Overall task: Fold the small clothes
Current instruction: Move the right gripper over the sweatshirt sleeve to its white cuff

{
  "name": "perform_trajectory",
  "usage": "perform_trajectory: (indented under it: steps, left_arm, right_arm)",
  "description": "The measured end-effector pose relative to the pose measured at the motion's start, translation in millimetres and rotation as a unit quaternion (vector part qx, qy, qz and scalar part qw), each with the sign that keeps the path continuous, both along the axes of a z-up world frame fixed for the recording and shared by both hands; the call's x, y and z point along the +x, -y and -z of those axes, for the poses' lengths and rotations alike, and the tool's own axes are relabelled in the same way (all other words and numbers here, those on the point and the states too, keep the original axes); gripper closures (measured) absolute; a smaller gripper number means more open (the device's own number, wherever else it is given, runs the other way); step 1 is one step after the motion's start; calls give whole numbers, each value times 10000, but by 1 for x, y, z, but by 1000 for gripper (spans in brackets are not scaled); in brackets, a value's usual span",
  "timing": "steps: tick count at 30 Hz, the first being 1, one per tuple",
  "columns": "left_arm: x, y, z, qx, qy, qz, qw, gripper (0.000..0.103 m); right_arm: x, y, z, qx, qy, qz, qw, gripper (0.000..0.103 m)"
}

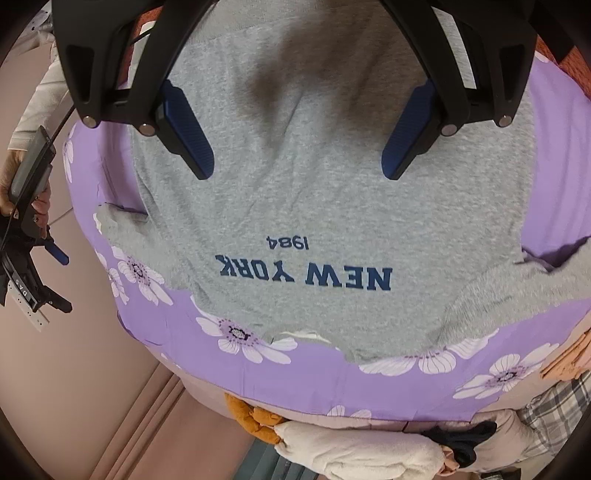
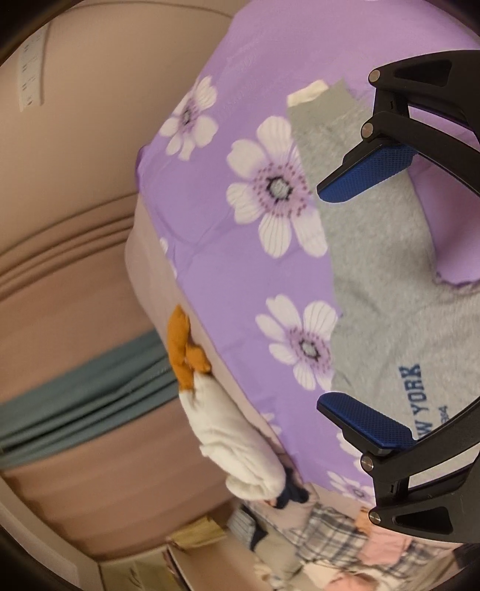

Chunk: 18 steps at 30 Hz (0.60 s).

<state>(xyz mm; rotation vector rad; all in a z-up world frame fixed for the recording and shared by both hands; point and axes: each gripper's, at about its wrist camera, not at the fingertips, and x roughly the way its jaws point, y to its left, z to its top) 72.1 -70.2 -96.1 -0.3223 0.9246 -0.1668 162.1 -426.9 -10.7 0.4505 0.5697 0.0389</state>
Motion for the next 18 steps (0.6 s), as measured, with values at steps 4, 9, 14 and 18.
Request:
perform_trajectory:
  steps: [4, 9, 14, 18]
  left_arm:
    - [0, 2, 8, 119, -46, 24, 9999, 11]
    - [6, -1, 24, 27, -321, 9, 9995, 12]
    - [11, -5, 42, -8, -644, -102, 9979, 13]
    - [12, -5, 46, 38, -681, -96, 9976, 13]
  right_arm:
    - [1, 12, 7, 138, -109, 177, 9997, 1]
    - [3, 28, 17, 193, -231, 421, 9987, 1]
    - [4, 46, 29, 363, -445, 747, 9956, 1]
    - [7, 54, 38, 442, -581, 828, 9939, 1]
